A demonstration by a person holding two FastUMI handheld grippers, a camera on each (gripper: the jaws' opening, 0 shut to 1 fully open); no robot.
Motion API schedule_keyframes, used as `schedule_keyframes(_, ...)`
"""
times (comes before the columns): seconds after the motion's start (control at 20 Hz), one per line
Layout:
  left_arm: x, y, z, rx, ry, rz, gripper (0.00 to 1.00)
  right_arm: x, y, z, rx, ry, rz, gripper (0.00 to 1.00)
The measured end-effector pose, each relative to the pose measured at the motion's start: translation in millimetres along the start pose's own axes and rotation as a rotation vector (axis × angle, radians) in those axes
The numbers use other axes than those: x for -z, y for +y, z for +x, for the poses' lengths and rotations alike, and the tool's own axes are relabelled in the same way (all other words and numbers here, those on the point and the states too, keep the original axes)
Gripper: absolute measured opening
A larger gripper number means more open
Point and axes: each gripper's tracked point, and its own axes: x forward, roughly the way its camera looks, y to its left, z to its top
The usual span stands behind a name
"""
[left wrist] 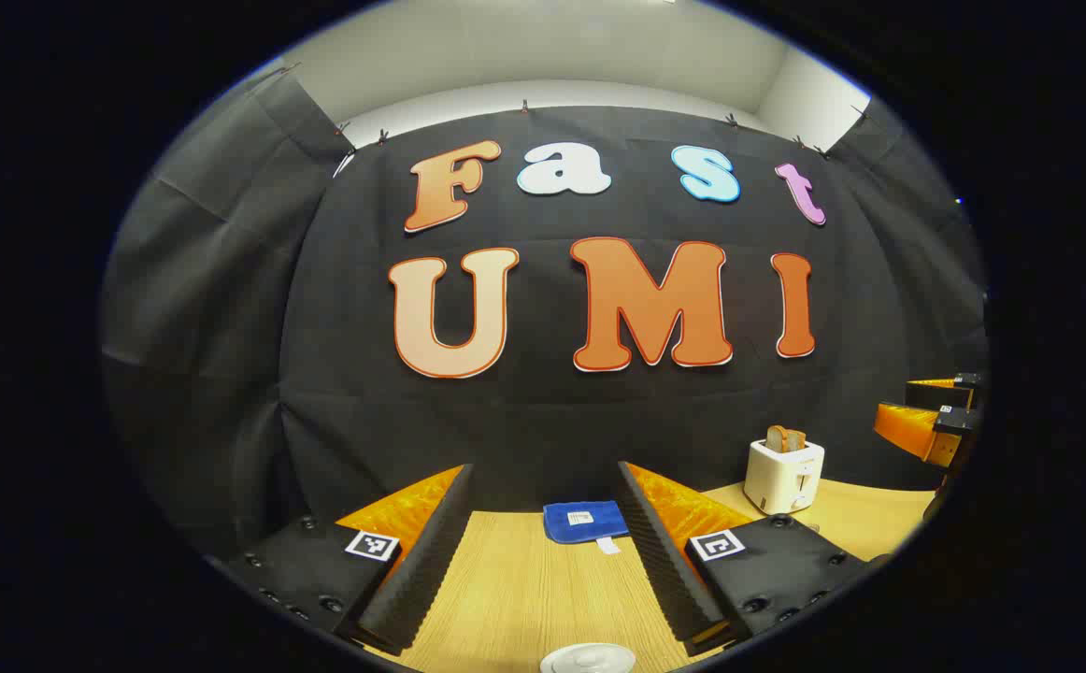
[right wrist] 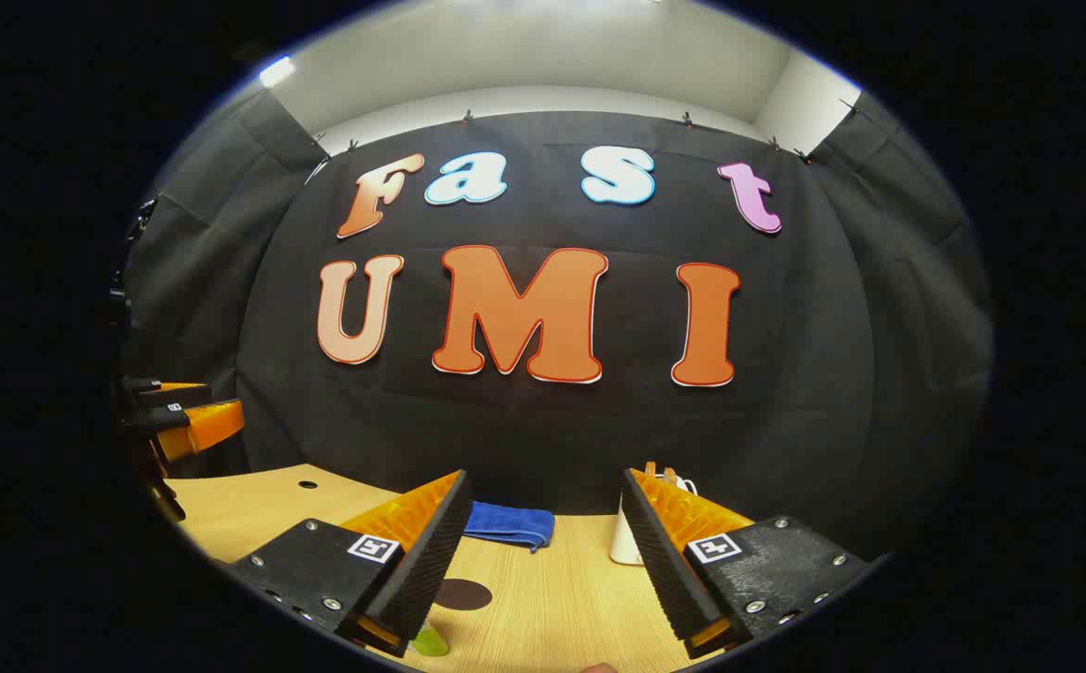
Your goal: Open the teacup lid with one hand, grasp the water bottle and pour water into the teacup with the other hand; after pouring, place the water bottle on the coaster and then close the teacup lid.
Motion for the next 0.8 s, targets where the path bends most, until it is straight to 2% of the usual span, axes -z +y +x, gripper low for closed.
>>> schedule_keyframes(0.8, -4.0, 6.3, -4.0, -0.029, -0.012, -0.001, 0.96, -4.1, -1.4, -1.5, 0.003, -0.001, 0.014, 0.98)
